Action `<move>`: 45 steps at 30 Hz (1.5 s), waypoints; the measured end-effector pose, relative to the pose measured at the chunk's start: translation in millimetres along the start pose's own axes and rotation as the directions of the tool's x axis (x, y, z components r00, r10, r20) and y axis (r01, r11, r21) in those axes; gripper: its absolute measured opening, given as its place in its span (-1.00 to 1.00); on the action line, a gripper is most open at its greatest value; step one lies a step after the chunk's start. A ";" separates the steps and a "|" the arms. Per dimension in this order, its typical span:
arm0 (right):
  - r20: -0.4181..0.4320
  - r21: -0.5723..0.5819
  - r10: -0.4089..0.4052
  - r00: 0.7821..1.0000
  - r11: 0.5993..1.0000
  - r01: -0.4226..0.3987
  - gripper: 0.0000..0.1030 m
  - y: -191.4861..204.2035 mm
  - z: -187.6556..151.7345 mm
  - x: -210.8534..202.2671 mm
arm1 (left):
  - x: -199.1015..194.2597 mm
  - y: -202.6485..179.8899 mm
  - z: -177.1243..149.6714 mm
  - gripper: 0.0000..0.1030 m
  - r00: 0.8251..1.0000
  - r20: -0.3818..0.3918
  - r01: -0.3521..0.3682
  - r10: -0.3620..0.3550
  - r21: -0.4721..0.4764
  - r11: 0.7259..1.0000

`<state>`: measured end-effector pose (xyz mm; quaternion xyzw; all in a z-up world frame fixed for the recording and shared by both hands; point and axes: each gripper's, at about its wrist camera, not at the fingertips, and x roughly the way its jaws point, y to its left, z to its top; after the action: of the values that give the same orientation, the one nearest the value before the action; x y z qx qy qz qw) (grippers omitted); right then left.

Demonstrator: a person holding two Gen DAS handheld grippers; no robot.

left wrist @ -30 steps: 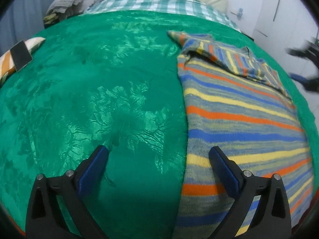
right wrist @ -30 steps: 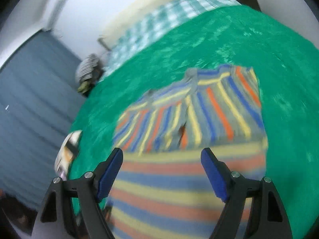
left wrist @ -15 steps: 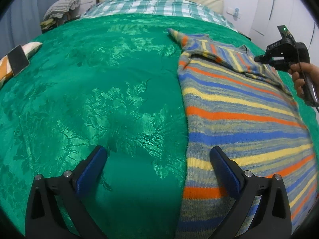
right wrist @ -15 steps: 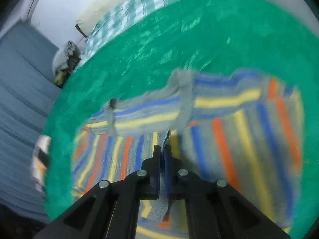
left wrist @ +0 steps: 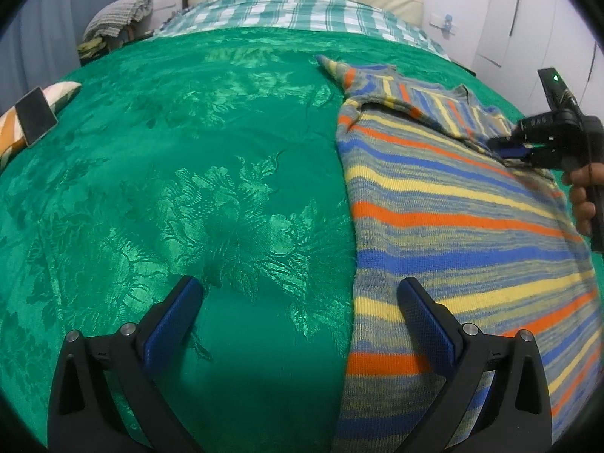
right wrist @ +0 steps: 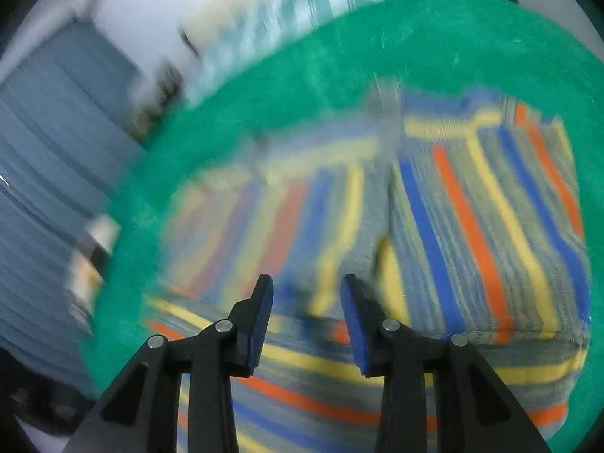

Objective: Fold small clothes

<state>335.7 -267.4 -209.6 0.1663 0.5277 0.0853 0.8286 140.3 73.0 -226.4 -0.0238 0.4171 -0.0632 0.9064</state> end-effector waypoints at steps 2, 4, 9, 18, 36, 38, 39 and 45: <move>0.026 0.027 -0.045 0.999 0.999 0.045 -0.67 -3.2 -0.6 -14.8 | -1.1 1.8 -0.2 0.99 1.000 0.003 0.004 -0.004 -0.004 1.000; 0.033 -0.027 -0.071 0.997 0.997 0.072 -0.63 0.5 -9.7 -34.1 | -0.6 1.9 0.0 0.99 1.000 0.002 0.002 -0.002 -0.003 1.000; 0.129 -0.234 -0.143 0.981 0.957 0.170 0.50 5.5 -89.9 -107.9 | -24.5 -1.1 8.1 0.96 1.000 0.010 -0.021 0.021 -0.004 1.000; -0.020 -0.393 -0.263 0.965 0.889 0.234 0.55 5.9 -263.4 -115.6 | -43.2 -91.9 -43.0 0.99 0.983 -0.180 0.018 0.038 0.299 0.954; 0.297 -0.235 -0.287 0.911 0.902 0.361 0.85 -6.8 -289.2 -191.4 | -89.2 -64.7 -61.7 0.99 0.974 -0.104 -0.165 0.200 0.274 0.948; 0.312 -0.241 -0.279 0.908 0.902 0.359 0.85 -4.6 -291.5 -192.0 | -87.0 -65.1 -61.1 0.99 0.973 -0.096 -0.178 0.212 0.280 0.943; 0.318 -0.244 -0.272 0.908 0.902 0.355 0.85 -3.5 -292.5 -192.5 | -86.0 -65.0 -61.2 0.99 0.972 -0.095 -0.180 0.214 0.281 0.943; 0.330 -0.267 -0.279 0.902 0.889 0.372 0.85 5.6 -292.2 -194.1 | -85.0 -58.8 -58.3 0.99 0.973 -0.097 -0.179 0.209 0.255 0.950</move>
<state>-11.2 -269.5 -156.7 -0.0533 0.4029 0.0045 0.9137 35.8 26.7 -194.8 0.1332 0.4615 -0.0258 0.8767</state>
